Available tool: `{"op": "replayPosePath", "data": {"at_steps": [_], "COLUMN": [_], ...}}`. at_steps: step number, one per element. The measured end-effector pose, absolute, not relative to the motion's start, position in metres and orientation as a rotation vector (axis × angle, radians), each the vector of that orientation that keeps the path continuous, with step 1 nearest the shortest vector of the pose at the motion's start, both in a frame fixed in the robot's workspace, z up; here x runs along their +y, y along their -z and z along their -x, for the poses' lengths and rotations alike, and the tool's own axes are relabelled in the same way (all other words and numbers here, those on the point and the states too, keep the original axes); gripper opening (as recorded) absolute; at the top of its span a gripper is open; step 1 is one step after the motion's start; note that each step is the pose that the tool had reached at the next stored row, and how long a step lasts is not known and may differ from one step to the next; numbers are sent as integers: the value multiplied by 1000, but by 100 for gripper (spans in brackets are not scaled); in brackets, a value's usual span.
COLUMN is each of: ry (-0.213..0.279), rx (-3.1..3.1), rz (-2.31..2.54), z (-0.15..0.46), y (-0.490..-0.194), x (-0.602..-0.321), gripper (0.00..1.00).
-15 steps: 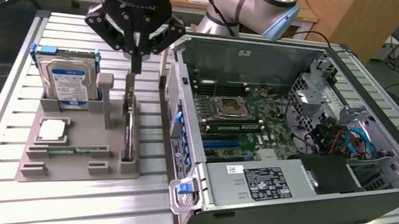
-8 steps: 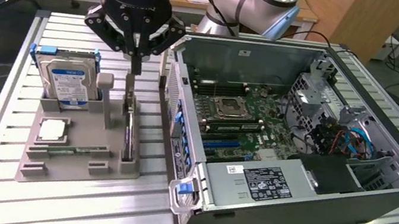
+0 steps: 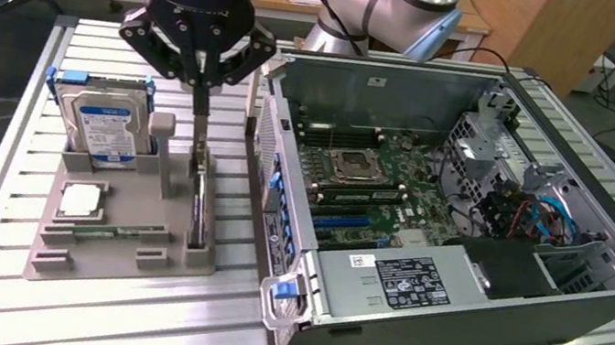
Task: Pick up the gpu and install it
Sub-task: 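Reach for the gpu, then pick up the gpu and move the gpu toward the slot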
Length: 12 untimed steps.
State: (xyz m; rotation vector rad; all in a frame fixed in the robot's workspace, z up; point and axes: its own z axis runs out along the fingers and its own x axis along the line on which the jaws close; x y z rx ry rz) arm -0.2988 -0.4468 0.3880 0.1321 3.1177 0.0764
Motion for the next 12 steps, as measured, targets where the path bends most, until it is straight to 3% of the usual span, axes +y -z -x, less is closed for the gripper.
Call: {"op": "replayPosePath", "data": {"at_steps": [12], "ry": [-76], "rx": [3118], "rz": [-132], "z": [307], "y": [-387], "x": [-447], "gripper": [11]}}
